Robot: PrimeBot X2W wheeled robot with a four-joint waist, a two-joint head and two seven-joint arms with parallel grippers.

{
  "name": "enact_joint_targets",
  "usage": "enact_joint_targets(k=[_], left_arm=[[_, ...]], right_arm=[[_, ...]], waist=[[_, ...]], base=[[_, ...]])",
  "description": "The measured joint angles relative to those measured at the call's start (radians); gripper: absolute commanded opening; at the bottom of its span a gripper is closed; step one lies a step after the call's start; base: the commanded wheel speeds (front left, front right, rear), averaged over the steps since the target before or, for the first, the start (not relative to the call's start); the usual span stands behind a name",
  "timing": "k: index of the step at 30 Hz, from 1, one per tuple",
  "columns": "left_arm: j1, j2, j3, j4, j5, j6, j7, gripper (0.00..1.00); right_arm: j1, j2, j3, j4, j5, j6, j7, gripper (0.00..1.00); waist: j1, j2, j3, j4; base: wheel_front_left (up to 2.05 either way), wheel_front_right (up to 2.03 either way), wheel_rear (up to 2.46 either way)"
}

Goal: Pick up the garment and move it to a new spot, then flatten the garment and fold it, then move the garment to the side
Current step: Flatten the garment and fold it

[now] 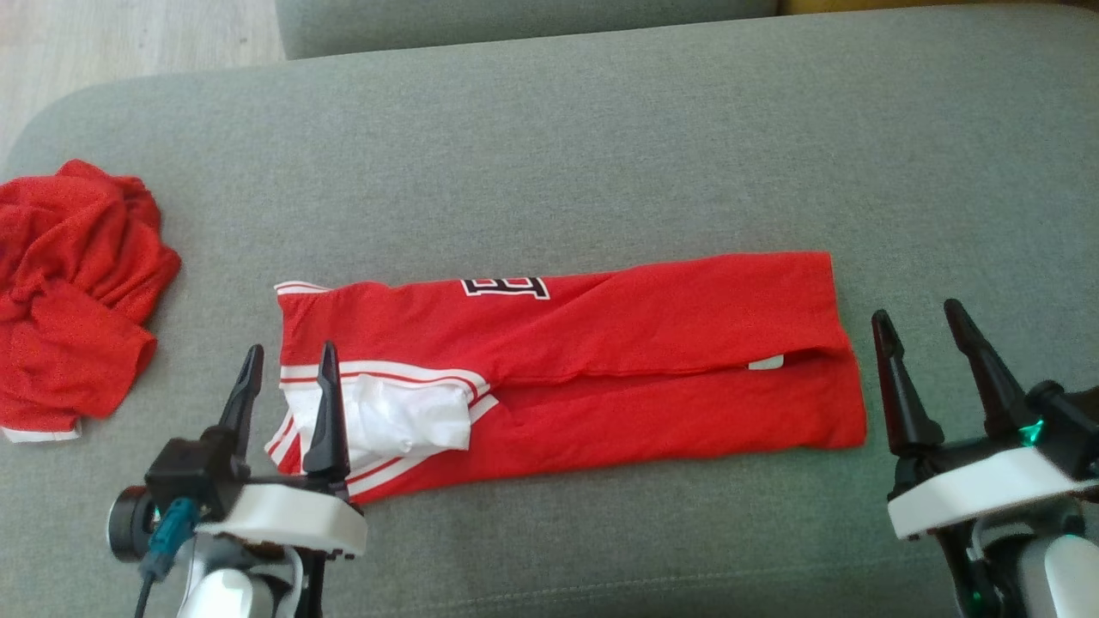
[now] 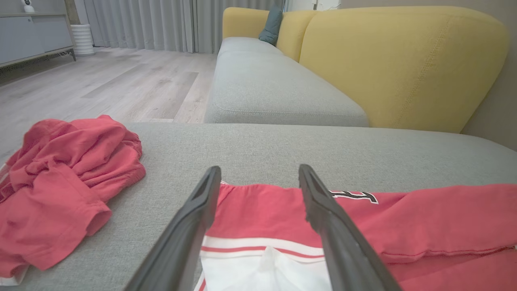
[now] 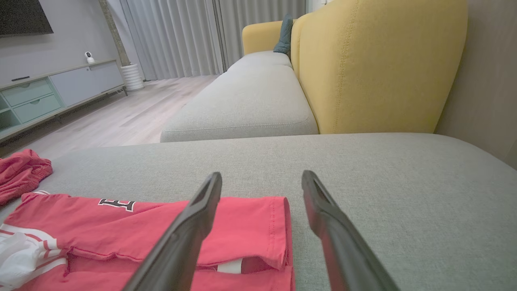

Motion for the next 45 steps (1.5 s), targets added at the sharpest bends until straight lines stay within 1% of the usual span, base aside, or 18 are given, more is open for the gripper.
enact_joint_targets(k=[5,7,12,18,25,27,31,35,41,45], left_arm=[[0.001,0.010,-0.001,-0.015,0.006,0.002,0.010,1.00],[0.001,0.011,-0.001,-0.018,0.006,0.008,0.010,1.00],[0.001,0.013,-0.005,-0.024,0.006,0.008,0.010,1.00],[-0.010,0.014,-0.020,-0.035,0.006,0.008,0.010,1.00],[-0.074,0.014,-0.033,-0.048,0.016,0.007,0.010,1.00],[-0.095,0.014,-0.040,-0.050,0.016,-0.001,0.008,1.00],[-0.125,0.011,-0.060,-0.046,0.026,-0.014,0.007,1.00],[-0.157,0.010,-0.064,-0.034,0.026,-0.018,-0.006,1.00],[-0.166,0.009,-0.064,-0.026,0.031,-0.017,-0.018,1.00],[-0.166,0.008,-0.064,-0.021,0.031,-0.016,-0.020,1.00]], right_arm=[[0.007,0.020,-0.003,-0.006,-0.008,0.000,0.003,1.00],[0.007,0.020,-0.004,-0.006,-0.008,0.000,0.003,1.00],[0.007,0.020,-0.007,-0.005,-0.008,0.000,0.003,1.00],[-0.001,0.020,-0.007,0.014,-0.008,0.000,0.016,1.00],[-0.093,0.004,-0.005,0.069,0.002,0.000,0.036,1.00],[-0.134,-0.008,-0.009,0.102,0.002,0.000,0.046,1.00],[-0.180,-0.012,-0.019,0.179,0.002,0.000,0.090,1.00],[-0.180,-0.004,-0.042,0.228,0.002,0.000,0.150,1.00],[-0.171,0.031,-0.054,0.231,0.017,0.000,0.250,1.00],[-0.138,0.049,-0.069,0.195,0.027,0.000,0.303,1.00]], waist=[[0.0000,0.0000,0.004,-0.003],[0.0000,0.0000,0.005,-0.003],[0.0000,0.0000,0.014,-0.002],[0.0000,0.0000,0.050,0.004],[0.0000,0.0000,0.111,0.015],[0.0000,0.0000,0.134,0.020],[0.0000,0.0000,0.176,0.030],[0.0000,0.0000,0.206,0.045],[0.0000,0.0000,0.225,0.051],[0.0000,0.0000,0.230,0.049]], base=[[0.00,0.00,0.00],[0.00,0.00,0.00],[0.00,0.00,0.00],[0.00,0.00,0.00],[0.00,0.00,0.00],[0.00,0.00,0.00],[0.00,0.00,0.00],[0.00,0.00,0.00],[0.00,0.00,0.00],[0.00,0.00,0.00]])
